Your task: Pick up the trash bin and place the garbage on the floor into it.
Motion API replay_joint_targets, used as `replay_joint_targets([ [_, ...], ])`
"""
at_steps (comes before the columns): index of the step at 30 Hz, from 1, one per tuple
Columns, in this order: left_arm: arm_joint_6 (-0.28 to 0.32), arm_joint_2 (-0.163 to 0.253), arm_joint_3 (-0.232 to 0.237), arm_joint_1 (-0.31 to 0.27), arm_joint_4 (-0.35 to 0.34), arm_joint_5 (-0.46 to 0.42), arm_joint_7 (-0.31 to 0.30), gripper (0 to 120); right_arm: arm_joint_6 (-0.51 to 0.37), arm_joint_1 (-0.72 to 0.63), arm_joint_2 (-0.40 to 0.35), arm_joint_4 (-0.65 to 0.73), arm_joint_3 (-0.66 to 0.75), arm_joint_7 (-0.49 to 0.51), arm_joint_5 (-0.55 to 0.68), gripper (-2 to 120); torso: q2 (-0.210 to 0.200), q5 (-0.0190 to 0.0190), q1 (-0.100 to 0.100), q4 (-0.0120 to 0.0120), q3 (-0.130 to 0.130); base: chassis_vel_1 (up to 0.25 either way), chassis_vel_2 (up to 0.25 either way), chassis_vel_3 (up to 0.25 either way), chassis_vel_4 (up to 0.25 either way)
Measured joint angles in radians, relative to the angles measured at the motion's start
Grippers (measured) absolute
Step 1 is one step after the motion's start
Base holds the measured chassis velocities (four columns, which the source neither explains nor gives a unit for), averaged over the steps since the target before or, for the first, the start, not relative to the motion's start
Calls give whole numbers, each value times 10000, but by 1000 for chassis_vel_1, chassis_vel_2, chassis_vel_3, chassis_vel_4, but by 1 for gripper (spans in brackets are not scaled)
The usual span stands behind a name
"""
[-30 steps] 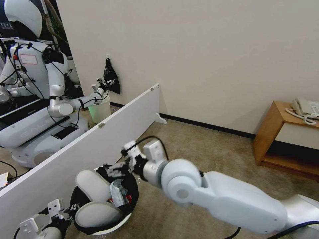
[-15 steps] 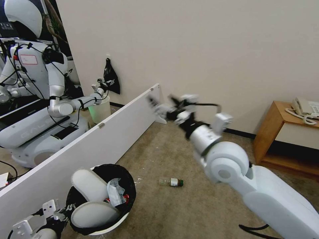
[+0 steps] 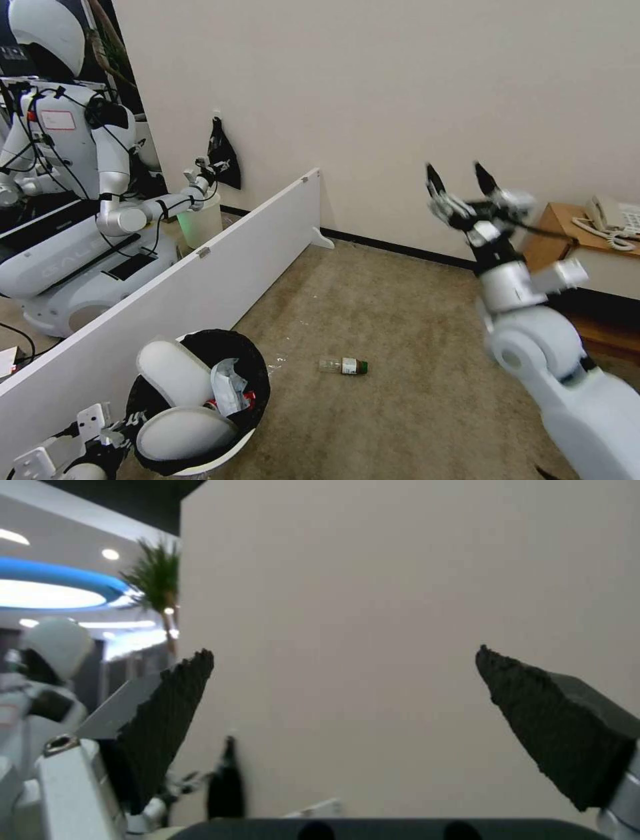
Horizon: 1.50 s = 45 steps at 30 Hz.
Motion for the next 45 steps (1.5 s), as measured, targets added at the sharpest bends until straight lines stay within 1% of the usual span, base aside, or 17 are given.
replay_joint_targets([
  [1, 0, -14, -6, 29, -12, 16, -6, 1, 80, -422, 75, 15, 319, -68, -245, 100, 0, 1, 1, 0, 0, 0, 0, 0, 0],
  [2, 0, -14, -6, 29, -12, 16, -6, 1, 80, -422, 75, 15, 319, -68, -245, 100, 0, 1, 1, 0, 0, 0, 0, 0, 0],
  [4, 0, -17, -23, 68, -31, 30, -16, 1, 215, -1131, 233, 6, 807, -149, -728, 100, 0, -1, 0, -1, 0, 0, 0, 0, 0],
  [5, 0, -17, -23, 68, -31, 30, -16, 1, 215, -1131, 233, 6, 807, -149, -728, 100, 0, -1, 0, -1, 0, 0, 0, 0, 0],
  [6, 0, -17, -28, 78, -48, 30, -17, 1, 324, -1447, 319, -46, 976, -206, -974, 100, 0, 0, 0, -1, 0, 0, 0, 0, 0],
  [10, 0, -31, -29, 86, -65, 30, -20, 1, 474, -1986, 520, -162, 1257, -339, -1311, 100, 0, 0, 0, 1, 0, 0, 0, 0, 0],
  [26, 0, -49, -6, 120, -60, 31, -11, 1, 835, -2547, 977, -672, 1578, -529, -2015, 100, 0, -1, 0, 0, 1, 0, 0, 0, 0],
  [28, 0, -88, 41, 98, -51, 45, -5, 1, 879, -2641, 1154, -736, 1685, -504, -2250, 100, 0, 0, 0, 1, 1, 0, 0, 0, 0],
  [32, 0, -112, 74, 75, -51, 61, 0, 1, 880, -2805, 1279, -723, 1811, -456, -2466, 100, 0, -1, -1, 0, 1, 0, 0, 0, 0],
  [33, 0, -128, 96, 43, -51, 74, 3, 1, 882, -2950, 1391, -696, 1895, -427, -2661, 100, 0, -1, 0, -2, 1, -57, 54, 32, -57],
  [37, 0, -185, 147, 5, -47, 144, 17, 1, 887, -3314, 1649, -511, 1941, -386, -3085, 100, 0, -2, 0, 0, 1, -71, 69, 55, -69],
  [45, -1, -233, 191, -9, -47, 195, 28, 1, 911, -3583, 1908, -449, 1964, -360, -3554, 100, -1, -1, 0, 1, 1, -98, 85, 87, -79],
])
